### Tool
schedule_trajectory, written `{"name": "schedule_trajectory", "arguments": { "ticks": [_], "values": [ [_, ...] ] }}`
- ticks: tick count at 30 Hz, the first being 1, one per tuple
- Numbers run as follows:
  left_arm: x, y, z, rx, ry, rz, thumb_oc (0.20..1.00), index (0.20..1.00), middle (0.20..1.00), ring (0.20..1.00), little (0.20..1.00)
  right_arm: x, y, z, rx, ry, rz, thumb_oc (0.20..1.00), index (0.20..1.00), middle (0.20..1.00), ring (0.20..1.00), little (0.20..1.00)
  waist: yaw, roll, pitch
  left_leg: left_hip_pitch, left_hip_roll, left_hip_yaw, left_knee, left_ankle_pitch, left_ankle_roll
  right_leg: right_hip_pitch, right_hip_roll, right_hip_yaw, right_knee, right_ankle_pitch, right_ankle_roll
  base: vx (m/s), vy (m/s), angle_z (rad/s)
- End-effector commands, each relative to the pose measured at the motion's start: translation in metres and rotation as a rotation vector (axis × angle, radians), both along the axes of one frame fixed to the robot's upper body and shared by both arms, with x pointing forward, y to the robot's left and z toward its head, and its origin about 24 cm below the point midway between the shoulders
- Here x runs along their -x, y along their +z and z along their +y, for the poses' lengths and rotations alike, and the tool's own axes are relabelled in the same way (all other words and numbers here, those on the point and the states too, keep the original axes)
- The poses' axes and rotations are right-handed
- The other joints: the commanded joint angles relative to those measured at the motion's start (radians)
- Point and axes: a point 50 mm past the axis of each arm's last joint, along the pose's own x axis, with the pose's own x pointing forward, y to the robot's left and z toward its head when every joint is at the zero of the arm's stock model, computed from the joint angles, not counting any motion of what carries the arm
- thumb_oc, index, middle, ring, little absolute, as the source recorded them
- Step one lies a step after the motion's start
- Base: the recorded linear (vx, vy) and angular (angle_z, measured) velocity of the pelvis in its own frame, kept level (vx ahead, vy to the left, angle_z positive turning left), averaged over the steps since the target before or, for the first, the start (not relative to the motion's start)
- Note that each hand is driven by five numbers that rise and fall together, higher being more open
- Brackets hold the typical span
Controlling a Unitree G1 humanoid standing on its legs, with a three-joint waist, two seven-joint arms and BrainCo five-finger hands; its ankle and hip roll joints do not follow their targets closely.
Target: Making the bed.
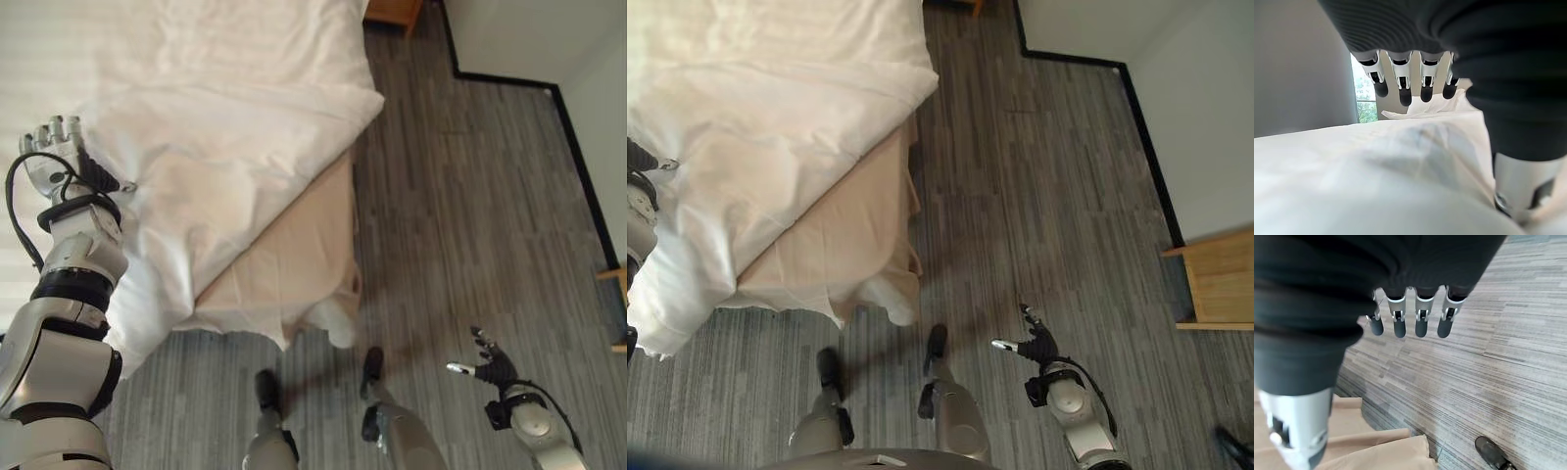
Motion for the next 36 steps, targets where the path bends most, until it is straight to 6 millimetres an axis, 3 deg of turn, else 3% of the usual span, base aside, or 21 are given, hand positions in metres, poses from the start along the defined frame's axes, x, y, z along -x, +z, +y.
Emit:
{"name": "schedule_trajectory", "arguments": {
  "ticks": [1, 4, 6, 7, 8, 10, 12, 14, 15, 16, 17, 19, 21, 22, 23, 24, 25, 27, 28, 31, 36],
  "values": [
    [-0.001, 0.015, 0.002, -0.019, 0.004, -0.019, 0.200, 0.200, 0.200, 0.200, 0.200, -0.016, 0.021, -0.008, -0.003, 0.008, -0.109, 1.000, 1.000, 1.000, 1.000, 1.000, 0.007, 0.057, 0.019, 0.021, 0.007, 0.019, 0.002, -0.036, -0.013, 0.149, -0.063, 0.034, 0.011, -0.015, 0.124, 0.11, 0.024, 0.05],
    [-0.014, -0.016, -0.028, 0.106, -0.122, -0.012, 0.200, 0.200, 0.200, 0.200, 0.200, -0.015, 0.015, 0.005, -0.023, 0.062, -0.084, 1.000, 1.000, 1.000, 1.000, 1.000, 0.021, 0.054, 0.016, 0.076, -0.009, 0.015, 0.002, -0.057, -0.003, 0.203, -0.074, 0.036, 0.011, -0.041, 0.124, 0.10, 0.014, 0.05],
    [-0.020, -0.023, -0.052, 0.212, -0.222, -0.097, 0.200, 0.200, 0.200, 0.200, 0.200, -0.014, 0.015, 0.010, -0.025, 0.086, -0.080, 1.000, 1.000, 1.000, 1.000, 1.000, 0.035, 0.055, 0.018, 0.121, -0.011, 0.019, 0.002, -0.072, -0.002, 0.243, -0.075, 0.020, 0.011, -0.071, 0.124, 0.12, -0.009, 0.16],
    [-0.021, -0.034, -0.075, 0.264, -0.314, -0.112, 0.200, 0.200, 0.200, 0.200, 0.200, -0.011, 0.013, 0.012, -0.021, 0.100, -0.068, 1.000, 1.000, 1.000, 1.000, 1.000, 0.042, 0.057, 0.015, 0.163, -0.014, 0.023, 0.002, -0.081, 0.000, 0.282, -0.074, 0.010, 0.011, -0.089, 0.124, 0.10, 0.002, 0.06],
    [-0.021, -0.034, -0.075, 0.265, -0.313, -0.112, 0.200, 0.200, 0.200, 0.200, 0.200, -0.011, 0.013, 0.012, -0.020, 0.101, -0.068, 1.000, 1.000, 1.000, 1.000, 1.000, 0.041, 0.057, 0.014, 0.160, -0.015, 0.023, 0.002, -0.077, 0.002, 0.279, -0.076, 0.010, 0.011, -0.085, 0.124, 0.11, -0.016, 0.00],
    [-0.023, -0.046, -0.109, 0.316, -0.439, -0.117, 0.200, 0.200, 0.200, 0.200, 0.200, -0.009, 0.012, 0.011, -0.012, 0.103, -0.059, 1.000, 1.000, 1.000, 1.000, 1.000, 0.045, 0.064, 0.001, 0.199, -0.018, 0.024, 0.002, -0.084, 0.003, 0.317, -0.074, 0.005, 0.011, -0.109, 0.118, 0.09, -0.023, -0.02],
    [-0.021, -0.057, -0.145, 0.369, -0.574, -0.120, 0.200, 0.200, 0.200, 0.200, 0.200, -0.009, 0.012, 0.010, -0.005, 0.106, -0.056, 1.000, 1.000, 1.000, 1.000, 1.000, 0.048, 0.073, -0.011, 0.235, -0.018, 0.024, 0.002, -0.094, 0.003, 0.354, -0.070, 0.001, 0.011, -0.131, 0.113, 0.09, -0.038, 0.06],
    [-0.019, -0.059, -0.151, 0.376, -0.600, -0.109, 0.200, 0.200, 0.200, 0.200, 0.200, -0.008, 0.012, 0.008, -0.003, 0.103, -0.053, 1.000, 1.000, 1.000, 1.000, 1.000, 0.047, 0.078, -0.020, 0.244, -0.017, 0.022, 0.002, -0.090, 0.004, 0.361, -0.070, 0.002, 0.011, -0.133, 0.111, 0.05, -0.034, -0.03],
    [-0.013, -0.072, -0.183, 0.439, -0.712, -0.097, 0.200, 0.200, 0.200, 0.200, 0.200, -0.008, 0.012, 0.007, -0.003, 0.100, -0.048, 1.000, 1.000, 1.000, 1.000, 1.000, 0.047, 0.092, -0.032, 0.265, -0.014, 0.022, 0.002, -0.089, 0.006, 0.378, -0.068, 0.003, 0.011, -0.147, 0.106, 0.04, -0.052, -0.07],
    [-0.010, -0.077, -0.192, 0.466, -0.747, -0.083, 0.200, 0.200, 0.200, 0.200, 0.200, -0.008, 0.011, 0.008, -0.001, 0.103, -0.044, 1.000, 1.000, 1.000, 1.000, 1.000, 0.047, 0.099, -0.037, 0.274, -0.012, 0.024, 0.002, -0.087, 0.005, 0.385, -0.064, 0.005, 0.011, -0.152, 0.101, 0.05, -0.102, -0.05],
    [-0.003, -0.087, -0.220, 0.525, -0.841, -0.047, 0.200, 0.200, 0.200, 0.200, 0.200, -0.008, 0.009, 0.008, 0.009, 0.105, -0.032, 1.000, 1.000, 1.000, 1.000, 1.000, 0.042, 0.109, -0.045, 0.291, -0.009, 0.027, 0.002, -0.086, 0.006, 0.400, -0.059, 0.008, 0.011, -0.162, 0.092, 0.02, -0.106, -0.02],
    [0.002, -0.095, -0.234, 0.564, -0.884, -0.026, 0.200, 0.200, 0.200, 0.200, 0.200, -0.008, 0.009, 0.008, 0.014, 0.103, -0.035, 1.000, 1.000, 1.000, 1.000, 1.000, 0.042, 0.116, -0.046, 0.301, -0.004, 0.030, 0.002, -0.085, 0.005, 0.407, -0.055, 0.015, 0.011, -0.166, 0.089, 0.00, -0.080, -0.02],
    [0.012, -0.112, -0.262, 0.617, -0.966, 0.065, 0.200, 0.200, 0.200, 0.200, 0.200, -0.010, 0.007, 0.006, 0.024, 0.090, -0.024, 1.000, 1.000, 1.000, 1.000, 1.000, 0.038, 0.129, -0.047, 0.314, 0.002, 0.033, 0.002, -0.081, 0.006, 0.411, -0.050, 0.027, 0.011, -0.172, 0.084, -0.03, -0.086, -0.08],
    [0.022, -0.134, -0.284, 0.693, -1.013, 0.174, 0.451, 0.451, 0.451, 0.451, 0.451, -0.011, 0.003, 0.003, 0.054, 0.076, -0.009, 1.000, 1.000, 1.000, 1.000, 1.000, 0.029, 0.139, -0.046, 0.325, 0.006, 0.040, 0.002, -0.079, 0.007, 0.412, -0.045, 0.039, 0.011, -0.178, 0.079, -0.03, -0.087, -0.12],
    [0.022, -0.135, -0.285, 0.694, -1.014, 0.174, 0.721, 0.721, 0.721, 0.721, 0.721, -0.011, 0.003, 0.003, 0.055, 0.074, -0.008, 1.000, 1.000, 1.000, 1.000, 1.000, 0.031, 0.139, -0.046, 0.326, 0.007, 0.041, 0.002, -0.080, 0.006, 0.413, -0.044, 0.040, 0.011, -0.178, 0.079, -0.02, -0.086, -0.15],
    [0.030, -0.147, -0.300, 0.765, -1.055, 0.238, 1.000, 1.000, 1.000, 1.000, 1.000, -0.010, 0.001, -0.002, 0.137, 0.076, -0.001, 1.000, 1.000, 1.000, 1.000, 1.000, 0.028, 0.145, -0.043, 0.334, 0.009, 0.044, 0.002, -0.078, 0.006, 0.417, -0.040, 0.045, 0.011, -0.181, 0.076, -0.01, -0.078, -0.23],
    [0.046, -0.162, -0.323, 0.876, -1.148, 0.363, 1.000, 1.000, 1.000, 1.000, 1.000, -0.009, -0.003, -0.012, 0.272, 0.089, 0.039, 1.000, 1.000, 1.000, 1.000, 1.000, 0.021, 0.151, -0.036, 0.346, 0.011, 0.048, 0.002, -0.082, 0.004, 0.425, -0.038, 0.051, 0.011, -0.189, 0.076, -0.04, -0.098, -0.25],
    [0.063, -0.183, -0.339, 1.162, -1.128, 0.447, 1.000, 1.000, 1.000, 1.000, 1.000, -0.007, -0.004, -0.033, 0.375, 0.008, 0.065, 1.000, 1.000, 1.000, 1.000, 1.000, 0.008, 0.168, -0.029, 0.349, 0.016, 0.056, 0.002, -0.072, 0.004, 0.422, -0.032, 0.064, 0.011, -0.191, 0.069, -0.05, -0.096, -0.17],
    [0.063, -0.183, -0.340, 1.165, -1.130, 0.448, 1.000, 1.000, 1.000, 1.000, 1.000, -0.006, -0.004, -0.033, 0.376, 0.006, 0.066, 1.000, 1.000, 1.000, 1.000, 1.000, 0.010, 0.169, -0.029, 0.349, 0.017, 0.056, 0.002, -0.072, 0.003, 0.423, -0.032, 0.064, 0.011, -0.192, 0.069, -0.03, -0.079, -0.11],
    [0.085, -0.180, -0.355, 1.427, -1.243, 0.526, 1.000, 1.000, 1.000, 1.000, 1.000, -0.009, 0.004, -0.073, 0.497, -0.178, 0.073, 1.000, 1.000, 1.000, 1.000, 1.000, 0.010, 0.197, -0.019, 0.352, 0.018, 0.051, 0.002, -0.065, 0.002, 0.429, -0.028, 0.062, 0.011, -0.203, 0.063, -0.03, -0.050, -0.10],
    [0.101, -0.170, -0.346, 1.686, -1.321, 0.566, 1.000, 1.000, 1.000, 1.000, 1.000, -0.022, 0.032, -0.099, 0.589, -0.277, -0.018, 1.000, 1.000, 1.000, 1.000, 1.000, 0.032, 0.219, -0.015, 0.355, 0.019, 0.043, 0.002, -0.060, -0.001, 0.447, -0.028, 0.046, 0.011, -0.213, 0.059, -0.01, -0.018, -0.02]
  ]
}}
